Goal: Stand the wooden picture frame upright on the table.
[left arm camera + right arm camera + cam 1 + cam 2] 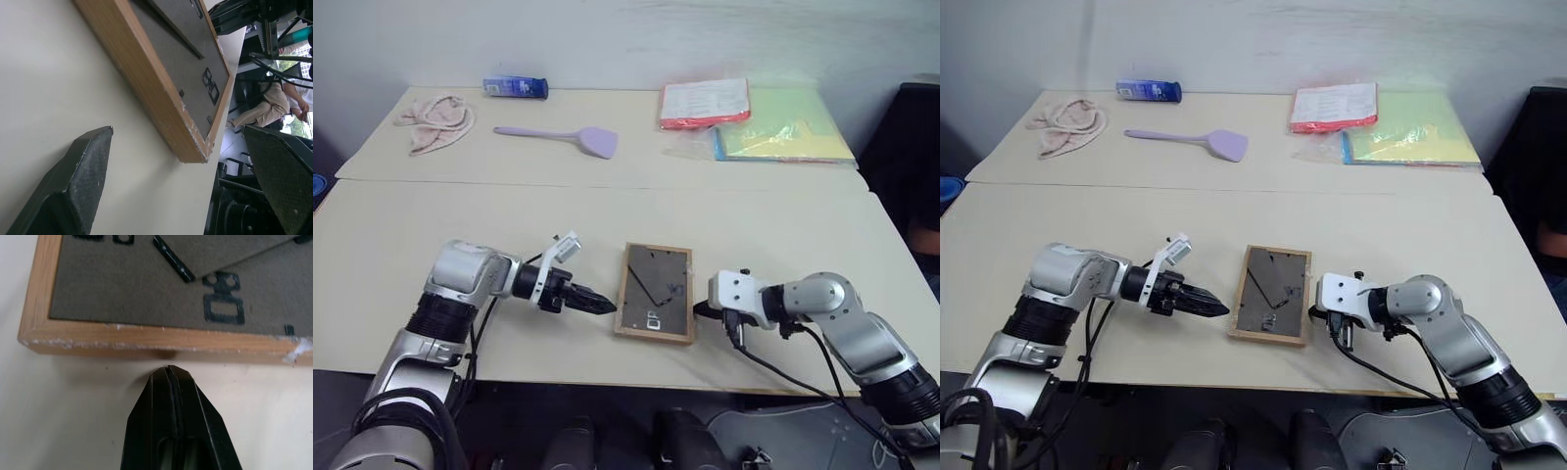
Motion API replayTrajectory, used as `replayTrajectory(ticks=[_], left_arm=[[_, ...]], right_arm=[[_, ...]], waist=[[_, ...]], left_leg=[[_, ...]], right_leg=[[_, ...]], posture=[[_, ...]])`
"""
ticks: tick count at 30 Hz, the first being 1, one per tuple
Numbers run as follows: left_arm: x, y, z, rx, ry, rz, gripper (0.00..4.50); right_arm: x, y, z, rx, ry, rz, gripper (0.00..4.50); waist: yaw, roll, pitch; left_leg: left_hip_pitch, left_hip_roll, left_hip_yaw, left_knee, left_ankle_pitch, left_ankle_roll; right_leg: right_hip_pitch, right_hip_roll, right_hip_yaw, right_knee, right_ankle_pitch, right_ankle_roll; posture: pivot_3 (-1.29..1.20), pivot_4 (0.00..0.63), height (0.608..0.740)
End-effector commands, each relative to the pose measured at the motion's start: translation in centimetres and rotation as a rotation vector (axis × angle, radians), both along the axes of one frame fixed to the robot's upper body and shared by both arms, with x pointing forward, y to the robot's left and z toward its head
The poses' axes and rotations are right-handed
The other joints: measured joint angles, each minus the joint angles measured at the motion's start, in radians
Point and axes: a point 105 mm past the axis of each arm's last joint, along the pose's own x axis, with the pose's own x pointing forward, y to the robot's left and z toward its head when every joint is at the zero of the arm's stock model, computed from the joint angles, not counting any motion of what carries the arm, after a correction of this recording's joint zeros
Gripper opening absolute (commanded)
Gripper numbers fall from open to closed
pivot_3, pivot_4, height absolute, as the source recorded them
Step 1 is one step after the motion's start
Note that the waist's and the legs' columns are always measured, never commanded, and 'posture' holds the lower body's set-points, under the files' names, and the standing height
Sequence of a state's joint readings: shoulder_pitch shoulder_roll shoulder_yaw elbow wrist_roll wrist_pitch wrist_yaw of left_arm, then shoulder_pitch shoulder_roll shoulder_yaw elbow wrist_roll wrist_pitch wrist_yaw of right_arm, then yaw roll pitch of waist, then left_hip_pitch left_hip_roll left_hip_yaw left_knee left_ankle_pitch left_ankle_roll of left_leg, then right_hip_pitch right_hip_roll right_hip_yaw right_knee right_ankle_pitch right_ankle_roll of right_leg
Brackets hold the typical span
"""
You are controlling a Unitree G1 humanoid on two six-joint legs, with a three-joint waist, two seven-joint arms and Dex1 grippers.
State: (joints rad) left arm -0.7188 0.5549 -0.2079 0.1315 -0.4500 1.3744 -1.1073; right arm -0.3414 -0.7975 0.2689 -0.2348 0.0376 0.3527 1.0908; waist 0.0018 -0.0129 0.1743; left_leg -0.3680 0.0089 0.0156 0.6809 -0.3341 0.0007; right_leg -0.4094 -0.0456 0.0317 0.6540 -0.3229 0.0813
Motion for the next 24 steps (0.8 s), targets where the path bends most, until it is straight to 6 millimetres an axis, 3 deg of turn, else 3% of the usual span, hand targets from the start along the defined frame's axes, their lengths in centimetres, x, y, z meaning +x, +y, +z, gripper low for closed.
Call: replayTrajectory(ticks=[1,6,10,16,24], left_arm=[[-1.4,-1.7,-2.6,0.039,0.127,-0.016,4.47],[-1.8,-2.7,-2.4,0.038,0.175,-0.020,4.47],[-1.6,-1.9,-2.4,0.078,0.178,0.017,4.47],[-1.6,-1.8,-0.7,0.020,0.215,0.021,4.47],[-2.4,-3.7,-1.7,0.000,0.265,-0.014,4.47]], right_arm=[[-0.7,1.1,0.1,0.016,-0.001,0.036,0.00],[-1.0,1.7,0.4,0.032,-0.001,0.046,0.00],[-1.5,2.0,0.5,0.036,0.003,0.054,0.00],[-3.6,1.4,0.6,0.016,0.064,0.094,0.00],[-2.3,2.3,0.1,0.066,0.032,0.024,0.00]], waist=[[0.000,0.000,0.000],[-0.002,0.000,0.000],[-0.002,0.000,0.000],[-0.004,-0.001,0.000],[-0.003,0.000,0.000]], left_leg=[[0.000,0.000,-0.001,0.000,0.000,0.000],[0.000,-0.001,-0.002,0.000,0.000,0.000],[-0.001,-0.001,-0.002,0.000,0.002,-0.003],[-0.002,-0.001,-0.003,-0.001,0.002,-0.004],[-0.002,-0.001,-0.003,-0.001,0.002,-0.005]], right_leg=[[0.001,0.000,0.000,0.000,0.000,0.000],[0.001,0.000,0.000,0.000,0.000,0.000],[0.001,0.000,0.000,-0.001,0.000,0.000],[-0.001,0.001,-0.001,-0.001,0.000,0.001],[-0.001,0.001,-0.001,-0.001,0.000,0.001]], posture=[[0.00,0.150,0.740],[0.00,0.150,0.740],[0.00,0.150,0.740],[0.00,0.150,0.740],[0.00,0.150,0.740]])
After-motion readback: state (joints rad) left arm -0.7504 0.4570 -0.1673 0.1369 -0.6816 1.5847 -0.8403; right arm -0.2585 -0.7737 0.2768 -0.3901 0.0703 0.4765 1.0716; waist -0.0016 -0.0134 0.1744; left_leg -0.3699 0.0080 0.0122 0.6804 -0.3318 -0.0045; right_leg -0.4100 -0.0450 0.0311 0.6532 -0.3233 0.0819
